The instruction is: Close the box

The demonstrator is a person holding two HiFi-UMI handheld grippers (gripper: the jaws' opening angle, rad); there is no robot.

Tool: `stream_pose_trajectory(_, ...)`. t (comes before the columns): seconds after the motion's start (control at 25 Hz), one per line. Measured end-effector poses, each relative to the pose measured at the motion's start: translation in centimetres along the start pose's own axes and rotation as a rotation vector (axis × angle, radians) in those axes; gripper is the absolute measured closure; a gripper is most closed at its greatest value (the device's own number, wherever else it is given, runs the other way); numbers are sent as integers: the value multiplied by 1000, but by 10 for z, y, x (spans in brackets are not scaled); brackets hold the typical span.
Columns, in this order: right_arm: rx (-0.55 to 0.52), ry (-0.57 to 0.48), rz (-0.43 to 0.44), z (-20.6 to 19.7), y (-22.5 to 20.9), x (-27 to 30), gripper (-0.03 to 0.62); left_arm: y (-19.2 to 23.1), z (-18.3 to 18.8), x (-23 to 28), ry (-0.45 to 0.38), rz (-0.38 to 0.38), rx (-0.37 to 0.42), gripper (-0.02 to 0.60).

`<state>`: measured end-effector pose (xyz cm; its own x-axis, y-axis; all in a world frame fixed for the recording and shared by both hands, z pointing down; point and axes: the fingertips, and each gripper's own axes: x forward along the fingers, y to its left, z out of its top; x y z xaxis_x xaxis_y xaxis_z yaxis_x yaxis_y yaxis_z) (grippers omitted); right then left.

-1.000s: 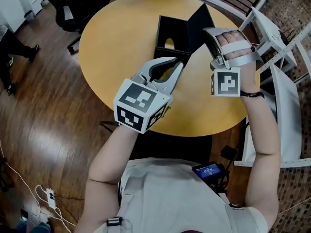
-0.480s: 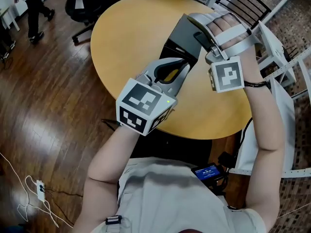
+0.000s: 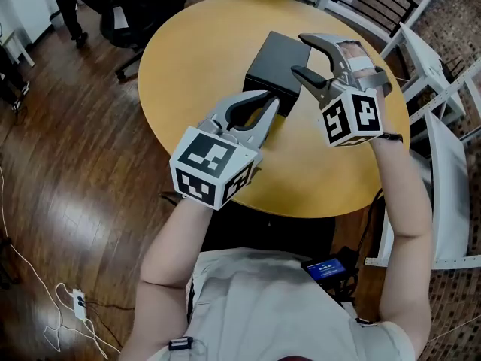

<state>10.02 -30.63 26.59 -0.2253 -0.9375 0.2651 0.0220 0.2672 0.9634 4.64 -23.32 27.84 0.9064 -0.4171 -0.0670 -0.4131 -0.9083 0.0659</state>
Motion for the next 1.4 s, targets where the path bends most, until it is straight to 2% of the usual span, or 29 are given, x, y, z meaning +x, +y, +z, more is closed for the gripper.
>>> stream_pose_trajectory(0.2,422,-130,24,-10,-3,-22,313,-5,-2,14,27,10,16,548)
stream_pose_trajectory(0.4,842,-270,31,-31,-4,-47,362,-14,-1,29,48,8,40,548)
stream_pose_trajectory(0.56,1040,-331,27,-48,4,-64,382,-20,0,41,60,6,50,548)
stream_pose_trajectory(0.72,1141,-370,23,-53,12,-75,393,-25,-2,51,75,2,63,548)
stream_pose_trajectory(1.08,1229,-424,20,-52,20,-84,435,-30,-9,61,98,-1,73,548)
stream_pose_trajectory(1.4,1320,-456,-3,-58,18,-90,570,-33,-7,60,93,-6,81,548)
